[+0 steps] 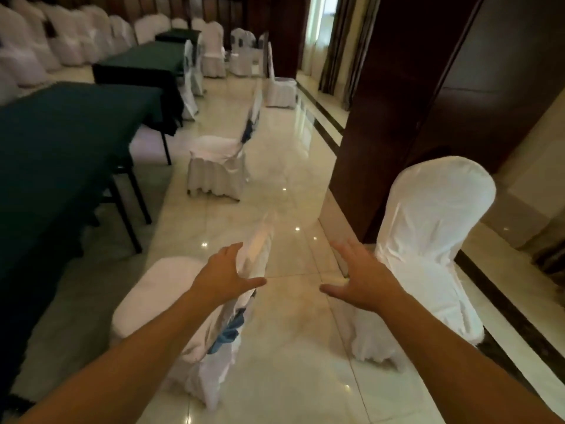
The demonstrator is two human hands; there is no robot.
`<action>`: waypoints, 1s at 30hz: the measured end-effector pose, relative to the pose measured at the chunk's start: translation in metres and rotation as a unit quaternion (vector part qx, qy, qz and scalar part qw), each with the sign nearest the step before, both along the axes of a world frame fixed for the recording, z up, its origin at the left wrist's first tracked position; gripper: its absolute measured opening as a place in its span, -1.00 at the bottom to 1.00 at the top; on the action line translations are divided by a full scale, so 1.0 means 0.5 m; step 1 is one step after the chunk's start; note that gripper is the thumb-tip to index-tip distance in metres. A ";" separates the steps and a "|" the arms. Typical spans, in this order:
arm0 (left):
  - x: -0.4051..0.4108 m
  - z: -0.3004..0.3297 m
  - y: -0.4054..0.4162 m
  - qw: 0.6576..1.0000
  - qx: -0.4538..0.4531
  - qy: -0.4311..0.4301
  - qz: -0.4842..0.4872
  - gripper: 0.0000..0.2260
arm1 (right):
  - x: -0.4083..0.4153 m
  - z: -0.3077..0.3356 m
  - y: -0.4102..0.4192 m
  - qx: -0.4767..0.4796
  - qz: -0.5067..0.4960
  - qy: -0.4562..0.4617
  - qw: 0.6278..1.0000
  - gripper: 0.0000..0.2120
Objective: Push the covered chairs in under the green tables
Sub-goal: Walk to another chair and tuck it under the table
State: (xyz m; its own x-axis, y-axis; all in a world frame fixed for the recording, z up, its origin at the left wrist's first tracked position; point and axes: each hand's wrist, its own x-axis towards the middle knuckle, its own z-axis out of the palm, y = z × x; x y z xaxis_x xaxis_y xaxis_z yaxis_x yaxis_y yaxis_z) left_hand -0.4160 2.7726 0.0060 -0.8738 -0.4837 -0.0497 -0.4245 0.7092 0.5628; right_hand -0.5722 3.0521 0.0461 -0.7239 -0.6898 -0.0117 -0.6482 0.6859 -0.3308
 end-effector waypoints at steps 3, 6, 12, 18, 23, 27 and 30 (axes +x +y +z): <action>-0.029 -0.018 0.013 0.996 0.012 -0.032 0.086 0.13 | -0.118 0.003 -0.052 0.023 0.077 0.007 0.997 0.01; -0.051 -0.049 0.046 0.979 0.043 -0.061 0.192 0.17 | -0.230 0.010 -0.113 0.048 0.178 -0.016 0.983 0.03; -0.052 -0.111 0.076 0.948 0.035 -0.112 0.297 0.16 | -0.322 -0.017 -0.247 0.060 0.299 -0.022 0.952 0.05; -0.077 -0.146 0.096 0.926 0.056 -0.147 0.344 -0.19 | -0.371 -0.078 -0.415 0.095 0.392 -0.002 0.915 0.09; -0.100 -0.191 0.124 0.906 -0.020 -0.085 0.414 -0.47 | -0.408 -0.148 -0.500 0.113 0.438 0.005 0.892 0.02; -0.110 -0.191 0.116 0.896 -0.059 -0.099 0.429 -0.54 | -0.423 -0.195 -0.546 0.109 0.506 0.043 0.854 -0.36; -0.116 -0.181 0.117 0.888 -0.091 -0.113 0.435 -0.58 | -0.420 -0.210 -0.581 0.115 0.517 0.068 0.845 -0.48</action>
